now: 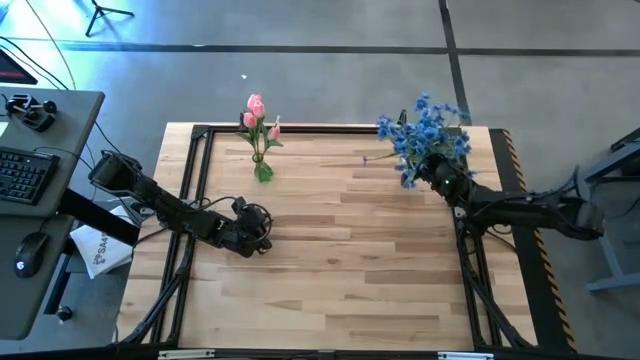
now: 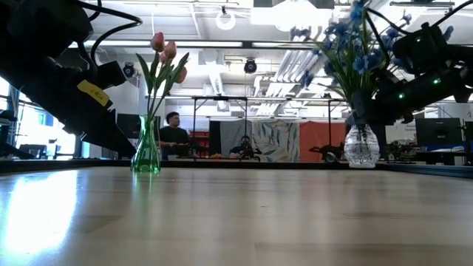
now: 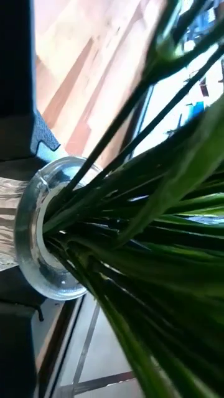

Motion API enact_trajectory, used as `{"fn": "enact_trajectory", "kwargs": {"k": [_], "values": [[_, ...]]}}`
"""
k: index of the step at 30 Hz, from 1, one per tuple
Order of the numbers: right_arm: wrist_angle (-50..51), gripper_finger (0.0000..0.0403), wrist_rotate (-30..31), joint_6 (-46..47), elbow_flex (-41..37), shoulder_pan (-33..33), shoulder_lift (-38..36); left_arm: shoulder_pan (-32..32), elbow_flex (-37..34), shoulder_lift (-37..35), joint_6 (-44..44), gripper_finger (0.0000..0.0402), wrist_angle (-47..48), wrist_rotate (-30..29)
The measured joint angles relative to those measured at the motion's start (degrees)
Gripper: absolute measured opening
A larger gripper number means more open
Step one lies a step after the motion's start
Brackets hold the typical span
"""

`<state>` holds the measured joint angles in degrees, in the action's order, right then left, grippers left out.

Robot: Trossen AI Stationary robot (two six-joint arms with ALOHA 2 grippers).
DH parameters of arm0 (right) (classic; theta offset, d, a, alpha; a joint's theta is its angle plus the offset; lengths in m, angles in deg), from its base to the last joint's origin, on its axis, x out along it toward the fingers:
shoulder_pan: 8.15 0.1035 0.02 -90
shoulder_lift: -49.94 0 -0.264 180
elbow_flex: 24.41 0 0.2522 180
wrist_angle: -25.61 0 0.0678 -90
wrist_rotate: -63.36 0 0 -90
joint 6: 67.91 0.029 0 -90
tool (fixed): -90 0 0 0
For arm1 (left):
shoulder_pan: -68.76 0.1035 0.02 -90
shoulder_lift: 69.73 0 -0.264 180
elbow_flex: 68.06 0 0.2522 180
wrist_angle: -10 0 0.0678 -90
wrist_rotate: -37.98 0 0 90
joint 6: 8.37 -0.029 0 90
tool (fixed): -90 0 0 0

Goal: Sort flowers into vase by color
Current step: Move the transparent vase to the right of the table

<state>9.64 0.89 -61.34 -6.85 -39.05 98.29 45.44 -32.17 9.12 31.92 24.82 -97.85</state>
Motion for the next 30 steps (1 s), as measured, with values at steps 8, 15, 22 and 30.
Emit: {"fn": "enact_trajectory", "kwargs": {"k": [8, 15, 22, 30], "values": [[-1.71, 0.0175, 0.08, 1.09, 0.01, 0.0, 5.21, 0.0, 0.0, 0.0, 0.0, 0.0076, -0.02, 0.0], [-1.51, 0.0195, -1.8, -1.2, 0.11, 0.0, 5.93, 0.0, 0.0, 0.0, 0.0, 0.0076, -0.02, 0.02], [2.48, 0.0271, -2.97, -2.08, 1.47, 0.0, 5.89, 0.0, 0.0, 0.0, 0.0, 0.0076, 0.03, 0.02], [29.61, 0.0291, -6.5, 1.47, 13.11, 0.04, 5.89, 0.0, 0.0, 0.0, 0.0, 0.0076, 0.09, 0.02]]}}
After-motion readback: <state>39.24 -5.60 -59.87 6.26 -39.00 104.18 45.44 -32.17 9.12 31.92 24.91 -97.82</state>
